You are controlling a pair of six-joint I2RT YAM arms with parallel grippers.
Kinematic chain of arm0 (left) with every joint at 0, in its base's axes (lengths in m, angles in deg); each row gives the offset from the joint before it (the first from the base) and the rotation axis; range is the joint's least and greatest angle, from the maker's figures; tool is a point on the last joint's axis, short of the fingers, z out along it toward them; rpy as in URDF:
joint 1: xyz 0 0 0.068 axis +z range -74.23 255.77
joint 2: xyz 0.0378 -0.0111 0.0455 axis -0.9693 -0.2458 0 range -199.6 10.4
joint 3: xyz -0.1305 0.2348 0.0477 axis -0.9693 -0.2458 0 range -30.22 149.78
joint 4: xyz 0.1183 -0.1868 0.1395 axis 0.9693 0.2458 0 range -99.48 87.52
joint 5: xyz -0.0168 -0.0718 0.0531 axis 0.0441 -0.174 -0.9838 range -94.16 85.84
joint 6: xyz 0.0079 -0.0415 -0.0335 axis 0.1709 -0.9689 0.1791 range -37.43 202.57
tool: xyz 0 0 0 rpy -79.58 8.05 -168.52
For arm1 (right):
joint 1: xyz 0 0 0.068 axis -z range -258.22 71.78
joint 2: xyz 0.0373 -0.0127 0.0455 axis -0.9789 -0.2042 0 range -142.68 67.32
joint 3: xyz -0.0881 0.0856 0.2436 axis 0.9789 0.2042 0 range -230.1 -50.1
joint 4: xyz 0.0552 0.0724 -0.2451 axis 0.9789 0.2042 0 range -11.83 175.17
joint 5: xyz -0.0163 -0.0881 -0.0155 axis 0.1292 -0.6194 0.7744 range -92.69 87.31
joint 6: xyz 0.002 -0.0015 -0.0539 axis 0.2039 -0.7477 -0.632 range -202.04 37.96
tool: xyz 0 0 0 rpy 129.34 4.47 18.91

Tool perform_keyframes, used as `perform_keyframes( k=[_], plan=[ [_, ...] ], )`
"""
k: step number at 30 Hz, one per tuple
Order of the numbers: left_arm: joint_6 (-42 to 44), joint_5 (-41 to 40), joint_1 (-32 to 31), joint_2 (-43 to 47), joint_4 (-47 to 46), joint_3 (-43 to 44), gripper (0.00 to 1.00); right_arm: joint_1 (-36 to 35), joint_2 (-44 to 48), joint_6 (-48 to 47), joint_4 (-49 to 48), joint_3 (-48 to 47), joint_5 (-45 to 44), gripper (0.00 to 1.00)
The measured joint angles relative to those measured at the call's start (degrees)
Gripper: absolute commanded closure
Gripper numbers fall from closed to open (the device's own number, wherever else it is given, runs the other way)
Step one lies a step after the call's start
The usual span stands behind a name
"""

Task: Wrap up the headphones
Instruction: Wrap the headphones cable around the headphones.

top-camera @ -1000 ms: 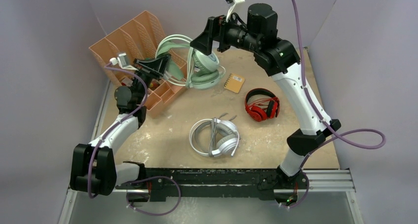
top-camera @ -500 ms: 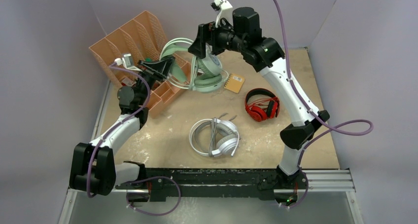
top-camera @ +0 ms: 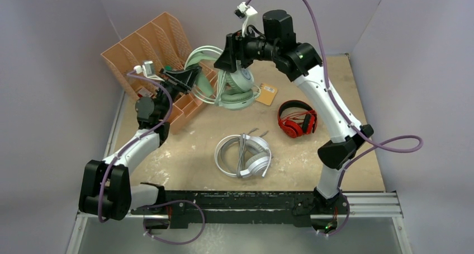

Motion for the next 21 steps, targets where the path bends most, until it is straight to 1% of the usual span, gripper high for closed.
perform_keyframes(
  k=[2,3,5,7,9,12,13,15,16,17,20,21],
  plan=[
    [0.0,0.2,0.0,0.0,0.3,0.0,1.00,0.2,0.0,-0.6,0.0,0.9,1.2,0.50],
    [0.1,0.4,0.0,0.0,0.5,0.0,1.00,0.3,0.0,-0.7,0.0,1.3,1.6,0.54],
    [0.2,0.9,0.0,-0.1,0.9,0.0,1.00,0.6,0.0,-0.4,0.0,2.4,2.1,0.55],
    [0.5,1.2,0.0,-0.2,1.8,0.0,1.00,0.8,0.0,-0.3,-0.2,3.2,2.2,0.65],
    [0.6,1.2,0.0,-0.3,2.7,0.0,1.00,0.9,0.0,-0.1,-0.6,3.9,2.2,0.77],
    [0.9,1.0,0.0,-0.2,4.5,0.0,1.00,1.1,0.1,0.3,-1.6,5.1,2.1,0.97],
    [1.1,1.0,0.0,0.1,5.8,0.0,1.00,1.2,0.2,0.5,-1.9,5.8,2.1,1.00],
    [2.0,0.7,0.0,1.2,9.4,0.0,1.00,1.3,0.7,0.7,-3.2,7.8,2.1,1.00],
    [2.3,0.6,0.0,2.0,11.5,0.0,0.96,1.5,1.1,1.0,-4.0,9.4,2.3,1.00],
    [2.8,0.5,0.0,2.7,13.3,0.0,0.89,1.8,1.6,1.2,-4.9,10.8,2.6,1.00],
    [4.1,-1.3,-0.6,5.9,23.0,0.1,0.64,3.5,3.2,3.0,-9.0,17.2,5.4,1.00],
    [4.5,-2.2,-0.8,6.8,25.9,0.2,0.58,4.0,3.5,3.2,-9.9,19.1,6.8,1.00]
  ],
)
